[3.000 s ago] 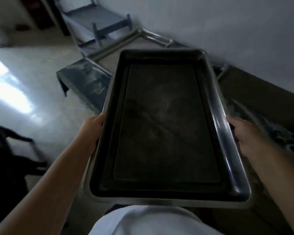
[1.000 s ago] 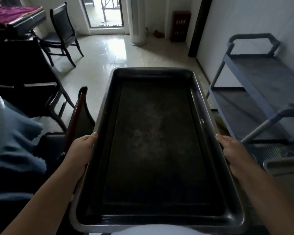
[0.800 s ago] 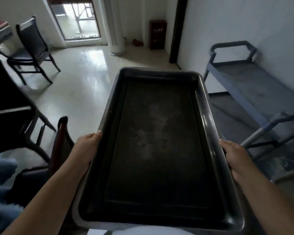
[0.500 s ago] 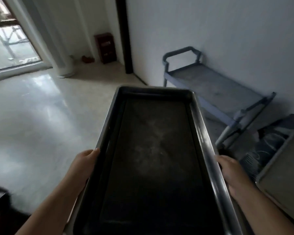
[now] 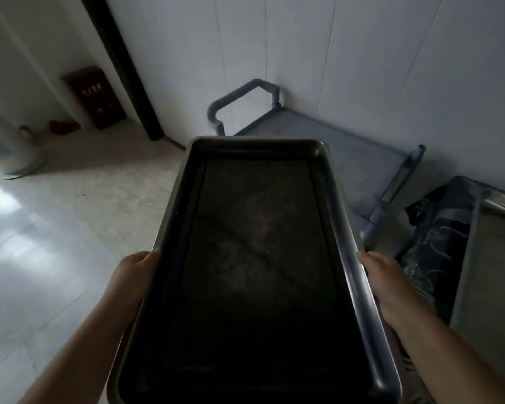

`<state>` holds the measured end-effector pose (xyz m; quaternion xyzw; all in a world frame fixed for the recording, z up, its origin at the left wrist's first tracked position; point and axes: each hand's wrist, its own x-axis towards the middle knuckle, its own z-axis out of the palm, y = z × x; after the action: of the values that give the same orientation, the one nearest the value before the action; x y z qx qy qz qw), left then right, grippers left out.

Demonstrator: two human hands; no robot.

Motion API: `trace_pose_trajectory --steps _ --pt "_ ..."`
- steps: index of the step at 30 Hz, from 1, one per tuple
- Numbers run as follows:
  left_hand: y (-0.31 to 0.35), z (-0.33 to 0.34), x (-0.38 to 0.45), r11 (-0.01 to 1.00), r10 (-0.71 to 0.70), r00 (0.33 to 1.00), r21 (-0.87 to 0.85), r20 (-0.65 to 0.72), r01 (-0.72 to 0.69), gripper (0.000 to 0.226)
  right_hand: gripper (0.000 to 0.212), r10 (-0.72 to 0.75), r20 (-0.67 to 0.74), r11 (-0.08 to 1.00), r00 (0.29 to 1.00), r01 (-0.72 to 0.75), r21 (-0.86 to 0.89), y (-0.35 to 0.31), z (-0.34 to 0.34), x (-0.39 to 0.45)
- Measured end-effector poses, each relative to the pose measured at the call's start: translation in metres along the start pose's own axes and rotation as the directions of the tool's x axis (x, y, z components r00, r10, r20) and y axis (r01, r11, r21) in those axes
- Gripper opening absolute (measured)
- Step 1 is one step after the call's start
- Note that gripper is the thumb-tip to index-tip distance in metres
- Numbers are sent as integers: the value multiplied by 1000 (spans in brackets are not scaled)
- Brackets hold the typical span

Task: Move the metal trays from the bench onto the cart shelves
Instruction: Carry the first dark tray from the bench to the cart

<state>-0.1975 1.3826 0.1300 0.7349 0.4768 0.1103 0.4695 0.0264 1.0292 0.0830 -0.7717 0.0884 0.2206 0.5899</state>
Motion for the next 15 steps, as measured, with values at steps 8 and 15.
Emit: trace_pose_trajectory --steps 8,15 --pt "47 41 127 998 51 988 13 148 -53 45 24 -30 -127 999 991 25 -41 -41 31 79" --pt "97 70 276 996 90 969 -32 231 -85 27 25 -74 -269 997 960 67 -35 -108 84 159"
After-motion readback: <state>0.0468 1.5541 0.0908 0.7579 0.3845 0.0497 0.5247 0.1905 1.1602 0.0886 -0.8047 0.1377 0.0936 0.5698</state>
